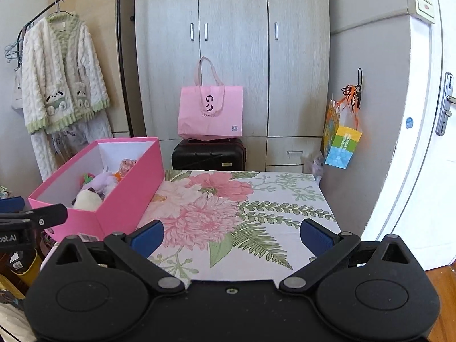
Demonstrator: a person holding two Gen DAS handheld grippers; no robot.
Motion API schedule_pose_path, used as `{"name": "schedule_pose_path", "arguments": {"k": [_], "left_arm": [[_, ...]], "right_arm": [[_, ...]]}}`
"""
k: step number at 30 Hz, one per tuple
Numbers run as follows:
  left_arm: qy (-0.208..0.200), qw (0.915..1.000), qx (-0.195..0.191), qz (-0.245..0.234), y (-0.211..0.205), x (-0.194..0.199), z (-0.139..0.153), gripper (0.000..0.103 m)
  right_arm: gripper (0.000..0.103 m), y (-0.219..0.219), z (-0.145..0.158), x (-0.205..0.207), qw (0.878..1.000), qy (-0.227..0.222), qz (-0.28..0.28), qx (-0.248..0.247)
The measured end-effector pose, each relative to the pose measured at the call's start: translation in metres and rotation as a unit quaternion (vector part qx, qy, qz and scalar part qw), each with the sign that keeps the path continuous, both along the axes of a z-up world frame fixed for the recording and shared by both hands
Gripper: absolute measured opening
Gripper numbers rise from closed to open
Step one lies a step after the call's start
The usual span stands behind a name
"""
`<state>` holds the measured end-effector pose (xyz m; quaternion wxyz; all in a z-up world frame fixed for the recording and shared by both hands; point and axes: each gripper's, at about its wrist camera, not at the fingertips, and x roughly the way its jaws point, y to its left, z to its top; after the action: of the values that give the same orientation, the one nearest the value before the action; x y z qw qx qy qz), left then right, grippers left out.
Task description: Organize soft objects
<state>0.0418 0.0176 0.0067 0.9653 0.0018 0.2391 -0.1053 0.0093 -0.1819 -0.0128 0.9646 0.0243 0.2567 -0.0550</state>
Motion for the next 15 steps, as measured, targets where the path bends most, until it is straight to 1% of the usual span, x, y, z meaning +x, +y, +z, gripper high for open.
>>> {"name": "schedule_pose_path", "arguments": {"k": [6,10,15], "left_arm": [[-0.004,0.9998,0.019,0.0,-0.006,-0.007,-0.005,0.103],[-0.014,0.9996,0.021,0.015,-0.007,-0.012,-0.01,0.103],[-0.014,0.9996,0.023,0.003,-0.006,-0.013,-0.015,0.103]], "right_arm": [[0.103,0.009,-0.005,-0.007,1.0,0.005,-0.001,-0.012],[0.103,0.013,-0.007,-0.013,1.0,0.001,-0.008,-0.022],[0.103,0.015,-0.009,-0.02,0.999,-0.005,-0.017,-0.027]]}}
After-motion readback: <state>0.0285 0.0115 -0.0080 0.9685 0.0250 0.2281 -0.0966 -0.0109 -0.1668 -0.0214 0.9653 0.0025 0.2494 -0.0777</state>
